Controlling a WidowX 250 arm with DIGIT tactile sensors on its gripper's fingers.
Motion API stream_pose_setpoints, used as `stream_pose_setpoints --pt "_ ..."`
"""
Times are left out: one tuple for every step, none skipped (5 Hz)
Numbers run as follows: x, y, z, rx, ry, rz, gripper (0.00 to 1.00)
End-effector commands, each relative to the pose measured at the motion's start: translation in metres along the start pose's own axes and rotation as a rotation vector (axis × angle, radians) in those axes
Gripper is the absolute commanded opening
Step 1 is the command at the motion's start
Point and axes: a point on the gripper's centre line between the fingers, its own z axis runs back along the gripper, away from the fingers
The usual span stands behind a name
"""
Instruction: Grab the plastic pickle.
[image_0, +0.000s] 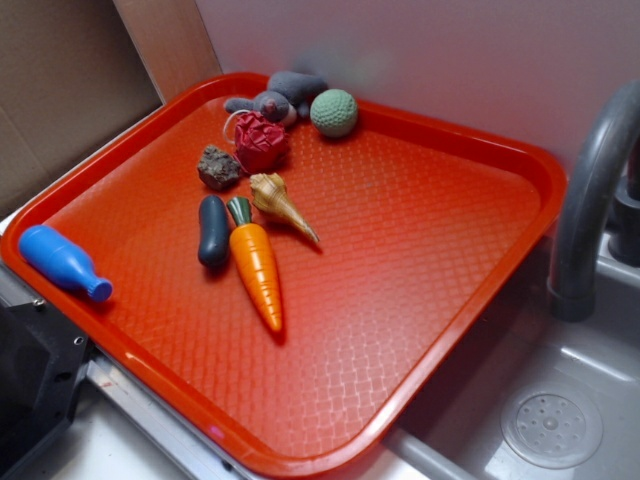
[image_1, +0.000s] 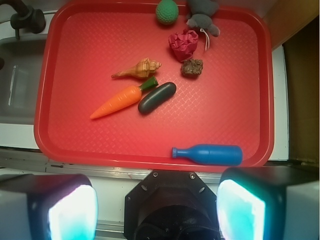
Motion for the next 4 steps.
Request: stream_pose_setpoints --pt "0.000 0.000 0.000 0.000 0.000 0.000 1.00" --pt "0.025 0.016 -0.052 0.049 -0.119 0.160 1.00" --pt "0.039 0.010 -0.085 -0.009 -0.213 0.239 1.00" --pt "0.047 0.008 -0.114 0.012 -0.247 0.223 1.00"
